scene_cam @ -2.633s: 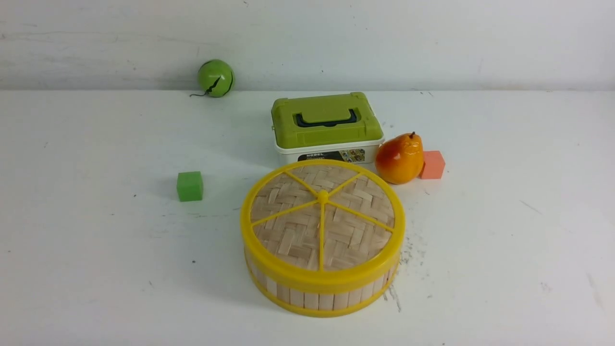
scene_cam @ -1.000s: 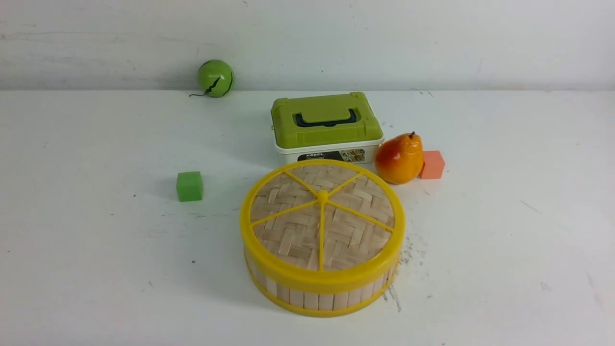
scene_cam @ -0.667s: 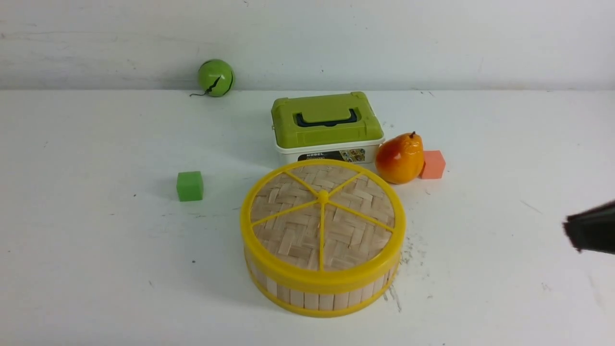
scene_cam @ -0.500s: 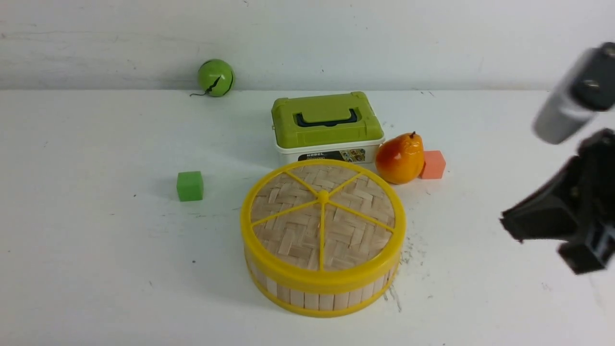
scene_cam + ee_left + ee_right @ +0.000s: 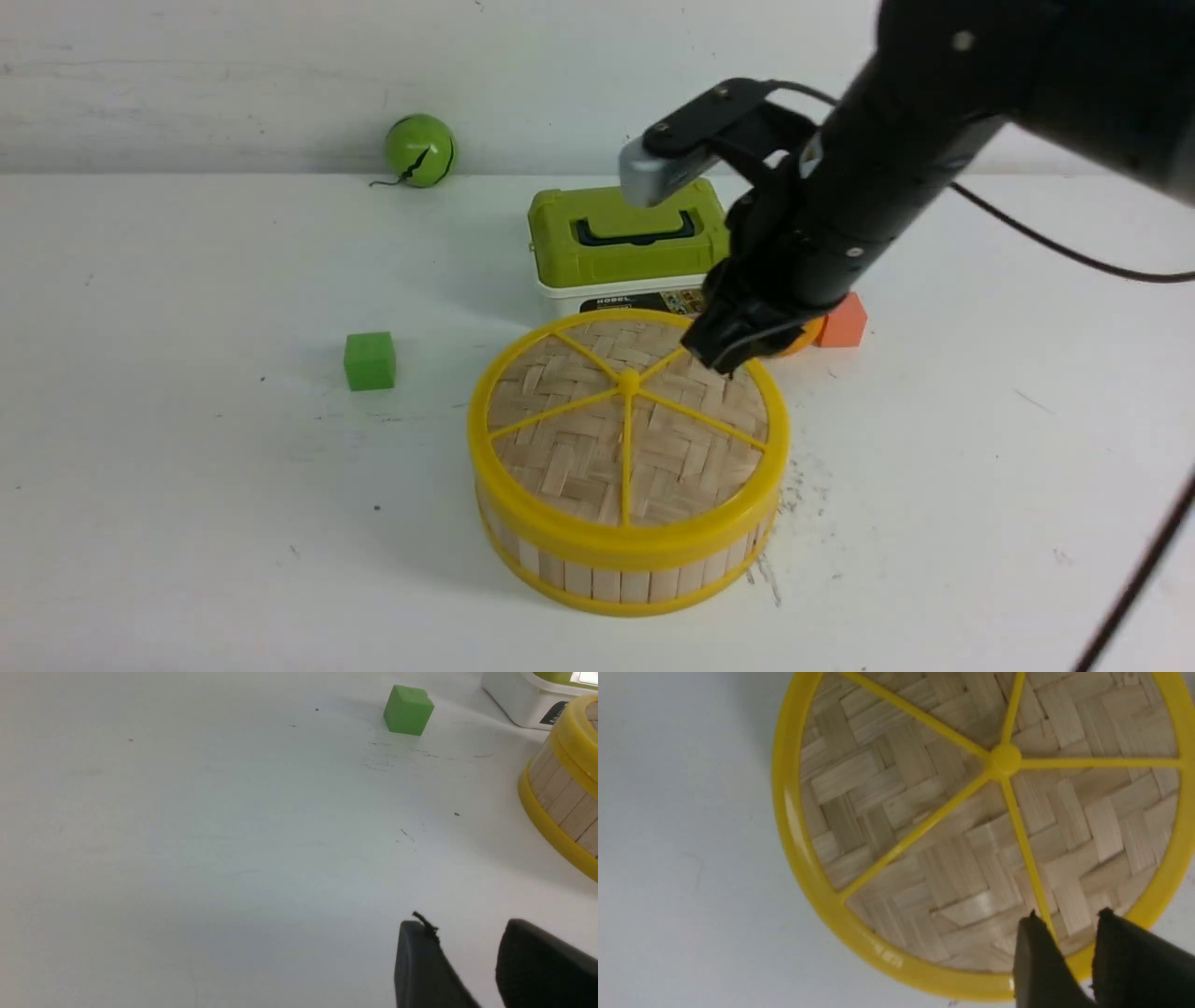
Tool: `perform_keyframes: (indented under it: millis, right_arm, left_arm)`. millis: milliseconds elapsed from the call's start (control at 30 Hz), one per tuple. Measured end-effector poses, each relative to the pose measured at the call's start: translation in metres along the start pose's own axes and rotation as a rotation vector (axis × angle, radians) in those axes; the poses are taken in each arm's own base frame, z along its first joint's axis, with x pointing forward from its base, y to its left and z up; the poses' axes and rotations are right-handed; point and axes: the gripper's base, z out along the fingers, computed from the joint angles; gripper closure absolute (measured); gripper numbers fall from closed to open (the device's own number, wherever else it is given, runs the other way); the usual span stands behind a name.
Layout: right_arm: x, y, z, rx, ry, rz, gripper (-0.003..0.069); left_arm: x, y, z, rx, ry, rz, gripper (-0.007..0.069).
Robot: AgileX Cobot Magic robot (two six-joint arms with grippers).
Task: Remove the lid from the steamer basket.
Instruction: Use the right arm to lift the lid of the steamer
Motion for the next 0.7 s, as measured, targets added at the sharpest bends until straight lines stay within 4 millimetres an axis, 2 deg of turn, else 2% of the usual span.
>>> perform_keyframes:
  millis: [100,167,267,367,467,533,633,667,700]
  right_arm:
    - [-0.015,-0.006,0.024,-0.010,0.003,0.008,0.0313]
    - [-0.019,-0.008,0.033,-0.014,0.002,0.011,0.0278]
    - [-0.026,-0.012,0.051,-0.023,-0.002,0.019,0.0246]
    - [-0.029,-0.016,0.072,-0.023,0.000,0.026,0.0251]
    - [-0.029,-0.017,0.083,-0.031,0.009,0.033,0.0282]
    - [-0.030,-0.016,0.083,-0.037,0.008,0.035,0.0327]
    - [-0.030,-0.014,0.082,-0.048,0.007,0.040,0.0466]
    - [-0.031,-0.014,0.082,-0.049,0.006,0.040,0.0489]
    - [-0.031,-0.014,0.078,-0.047,0.001,0.037,0.0567]
  left_arm:
    - [0.000,0.000,0.000,0.000,0.000,0.000,0.0386]
    - [0.000,0.000,0.000,0.000,0.000,0.000,0.0386]
    - [0.000,0.000,0.000,0.000,0.000,0.000,0.0386]
    - [0.000,0.000,0.000,0.000,0.000,0.000,0.0386]
    - [0.000,0.000,0.000,0.000,0.000,0.000,0.0386]
    - [0.000,0.000,0.000,0.000,0.000,0.000,0.0386]
    - [0.000,0.000,0.000,0.000,0.000,0.000,0.0386]
    - [0.000,0.000,0.000,0.000,0.000,0.000,0.0386]
    - [0.000,0.000,0.000,0.000,0.000,0.000,0.0386]
